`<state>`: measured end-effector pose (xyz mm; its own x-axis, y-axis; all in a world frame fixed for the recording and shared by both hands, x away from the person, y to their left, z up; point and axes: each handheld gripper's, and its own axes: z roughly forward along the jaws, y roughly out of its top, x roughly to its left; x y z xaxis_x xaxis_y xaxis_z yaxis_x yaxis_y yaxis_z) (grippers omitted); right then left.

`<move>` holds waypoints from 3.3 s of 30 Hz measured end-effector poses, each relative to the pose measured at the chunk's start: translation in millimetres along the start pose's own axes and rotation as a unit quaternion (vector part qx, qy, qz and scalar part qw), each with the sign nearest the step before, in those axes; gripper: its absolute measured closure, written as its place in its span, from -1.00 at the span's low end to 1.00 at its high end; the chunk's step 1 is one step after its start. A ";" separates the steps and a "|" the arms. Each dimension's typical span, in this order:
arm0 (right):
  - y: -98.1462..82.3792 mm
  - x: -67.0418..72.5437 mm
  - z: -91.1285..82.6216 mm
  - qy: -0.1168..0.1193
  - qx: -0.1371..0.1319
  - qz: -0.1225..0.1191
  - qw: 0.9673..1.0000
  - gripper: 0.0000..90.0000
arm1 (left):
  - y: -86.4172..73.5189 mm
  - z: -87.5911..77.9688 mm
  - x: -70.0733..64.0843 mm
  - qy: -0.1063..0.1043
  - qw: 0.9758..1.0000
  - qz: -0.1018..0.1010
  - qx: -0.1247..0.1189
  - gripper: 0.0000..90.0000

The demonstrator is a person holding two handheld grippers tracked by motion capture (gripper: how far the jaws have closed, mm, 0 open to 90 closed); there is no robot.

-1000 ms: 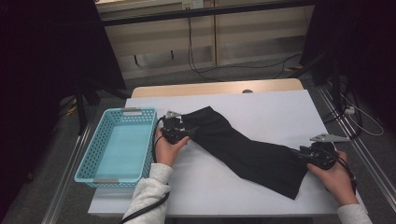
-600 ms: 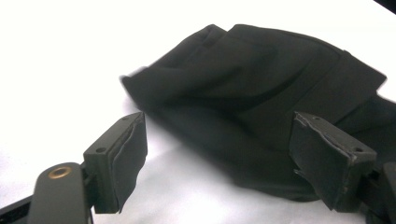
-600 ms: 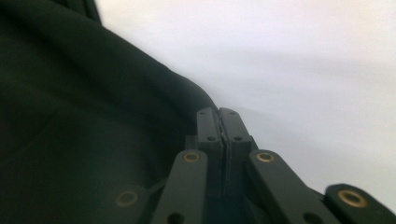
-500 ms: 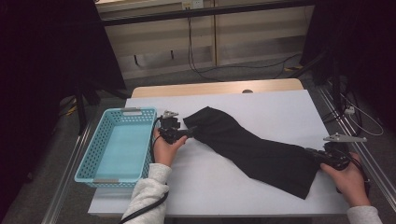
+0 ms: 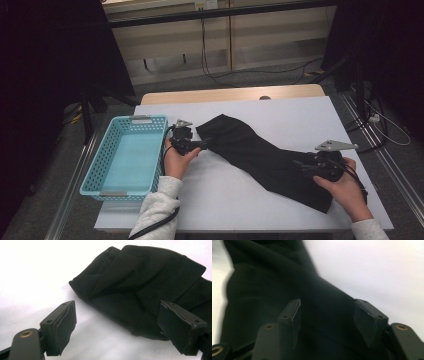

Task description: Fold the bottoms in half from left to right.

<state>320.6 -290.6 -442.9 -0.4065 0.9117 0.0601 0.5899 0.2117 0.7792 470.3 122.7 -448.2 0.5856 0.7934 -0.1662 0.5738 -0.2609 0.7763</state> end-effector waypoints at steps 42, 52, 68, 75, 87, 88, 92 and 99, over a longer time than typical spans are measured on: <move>9.8 105.2 62.3 0.080 0.024 -0.128 0.988 0.74 | -8.4 -8.2 -4.0 -0.002 1.000 0.000 0.010 -0.72; 6.3 101.3 53.9 0.134 0.036 -0.093 0.986 1.00 | -5.2 -7.4 0.9 0.006 1.000 -0.016 0.000 -0.71; -7.5 102.7 30.9 0.189 0.044 -0.089 0.977 1.00 | -2.8 23.7 3.3 0.011 0.998 -0.055 0.010 0.41; -9.7 107.2 34.6 0.196 0.044 -0.091 0.975 1.00 | 11.0 11.8 10.0 0.036 0.997 -0.073 -0.003 0.81; 7.2 79.8 17.7 0.150 0.005 -0.068 0.986 0.47 | 7.5 5.6 12.1 0.042 0.996 -0.072 0.005 0.21; 8.6 71.0 15.7 0.140 -0.002 -0.057 0.988 0.45 | 6.7 5.3 10.9 0.039 0.997 -0.070 0.003 0.16; 13.7 35.4 14.4 0.085 -0.021 -0.018 0.996 0.36 | 4.1 3.3 7.5 0.035 0.998 -0.054 0.010 -0.13; 30.6 -0.8 38.6 0.022 -0.002 0.001 1.000 0.43 | -2.9 2.2 -0.5 0.026 0.999 -0.028 0.023 -0.35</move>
<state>366.0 -271.3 -443.2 -0.4352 0.8958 0.0898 0.5884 0.2075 0.7815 469.7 121.8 -451.7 0.5219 0.8349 -0.1750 0.6310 -0.2398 0.7378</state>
